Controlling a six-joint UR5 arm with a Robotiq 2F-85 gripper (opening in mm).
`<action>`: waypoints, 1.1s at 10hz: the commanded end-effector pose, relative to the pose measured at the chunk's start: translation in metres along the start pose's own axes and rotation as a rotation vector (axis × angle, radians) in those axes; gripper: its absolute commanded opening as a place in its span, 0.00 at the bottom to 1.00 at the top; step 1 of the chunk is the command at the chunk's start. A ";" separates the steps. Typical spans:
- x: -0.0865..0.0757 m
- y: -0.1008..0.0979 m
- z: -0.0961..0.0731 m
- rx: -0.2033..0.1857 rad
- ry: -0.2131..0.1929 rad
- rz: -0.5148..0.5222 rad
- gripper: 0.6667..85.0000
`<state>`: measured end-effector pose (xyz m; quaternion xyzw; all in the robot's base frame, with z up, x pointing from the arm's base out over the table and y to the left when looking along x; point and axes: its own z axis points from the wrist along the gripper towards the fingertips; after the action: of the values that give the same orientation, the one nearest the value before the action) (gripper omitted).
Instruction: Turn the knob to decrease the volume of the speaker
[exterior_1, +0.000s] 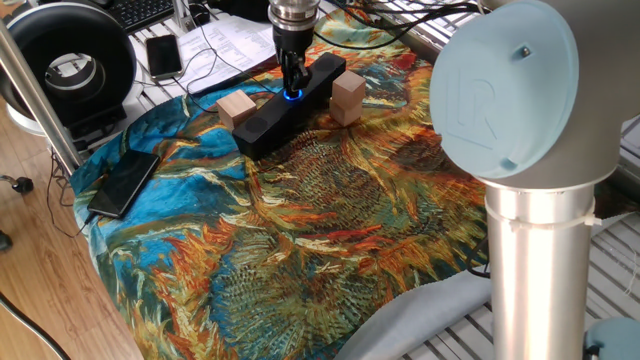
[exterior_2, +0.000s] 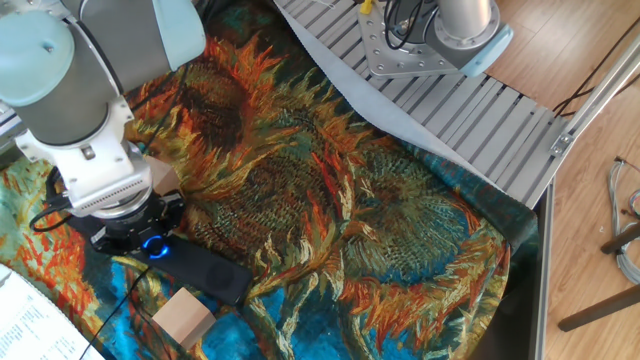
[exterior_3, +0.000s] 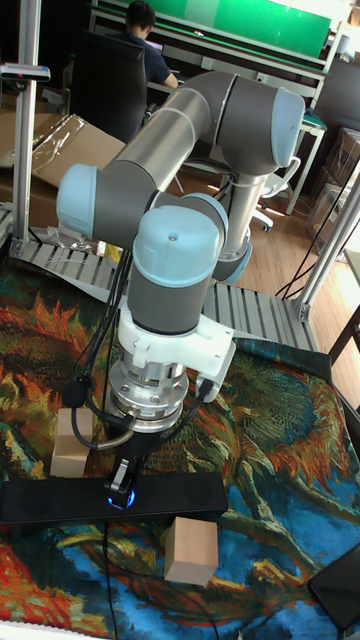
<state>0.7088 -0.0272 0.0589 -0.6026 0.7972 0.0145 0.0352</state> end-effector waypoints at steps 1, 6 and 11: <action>-0.001 0.001 -0.001 0.002 -0.036 -0.050 0.36; 0.013 0.011 -0.012 -0.014 -0.033 -0.164 0.37; 0.014 0.015 -0.007 -0.014 -0.063 -0.246 0.37</action>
<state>0.6915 -0.0379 0.0645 -0.6805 0.7307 0.0288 0.0478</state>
